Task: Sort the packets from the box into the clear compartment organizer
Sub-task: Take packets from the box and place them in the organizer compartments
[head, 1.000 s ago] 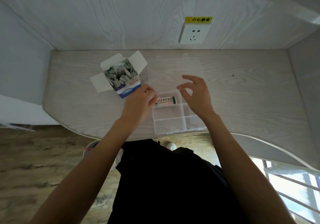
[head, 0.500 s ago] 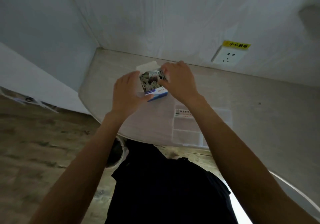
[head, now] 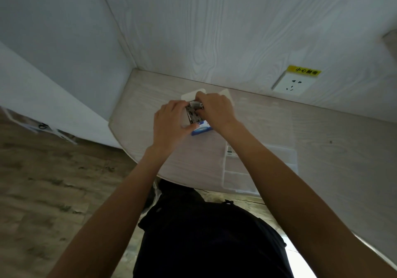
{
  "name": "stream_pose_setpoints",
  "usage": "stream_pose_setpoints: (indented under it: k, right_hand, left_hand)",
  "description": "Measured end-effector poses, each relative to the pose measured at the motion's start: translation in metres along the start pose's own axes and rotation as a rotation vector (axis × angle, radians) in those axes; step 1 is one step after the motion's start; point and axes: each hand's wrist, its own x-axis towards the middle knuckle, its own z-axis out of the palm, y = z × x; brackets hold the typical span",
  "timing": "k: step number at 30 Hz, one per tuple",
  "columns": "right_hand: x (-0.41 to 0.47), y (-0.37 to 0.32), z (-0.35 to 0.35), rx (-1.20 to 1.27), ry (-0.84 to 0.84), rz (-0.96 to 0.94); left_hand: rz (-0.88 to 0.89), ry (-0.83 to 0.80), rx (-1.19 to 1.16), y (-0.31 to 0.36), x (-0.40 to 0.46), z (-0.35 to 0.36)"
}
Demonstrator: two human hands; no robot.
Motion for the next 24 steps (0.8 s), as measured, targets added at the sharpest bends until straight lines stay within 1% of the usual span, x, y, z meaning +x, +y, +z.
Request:
stream_pose_setpoints:
  k: [3,6,7,9,13,15,19,22,24]
  right_hand:
    - [-0.001,0.002,-0.001,0.117,0.026,-0.044]
    - [-0.008,0.006,-0.006,0.273,0.142,-0.049]
    - [-0.010,0.007,-0.007,0.287,0.173,-0.049]
    - [-0.015,0.008,-0.010,0.238,0.196,-0.050]
    - [-0.018,0.005,-0.008,0.143,0.115,-0.064]
    - [-0.017,0.002,-0.002,0.106,0.130,-0.103]
    - [-0.017,0.004,0.005,0.133,0.221,-0.162]
    - [-0.017,0.011,-0.004,0.233,0.336,-0.113]
    - [-0.020,0.018,-0.013,0.367,0.445,-0.060]
  left_hand:
    - [-0.010,-0.009,0.038,0.000,0.001,0.000]
    - [-0.012,0.001,0.031,0.000,0.001,-0.001]
    - [-0.007,0.000,0.046,0.000,0.001,0.000]
    - [0.018,-0.004,0.095,0.002,0.001,0.000]
    - [0.042,0.012,0.120,0.003,0.000,0.001]
    - [0.058,0.031,0.120,0.001,-0.001,0.002]
    - [0.057,0.017,0.111,0.000,-0.001,0.000]
    - [0.064,0.013,0.117,-0.001,0.001,-0.002]
    - [0.059,-0.001,0.121,-0.001,0.002,-0.003]
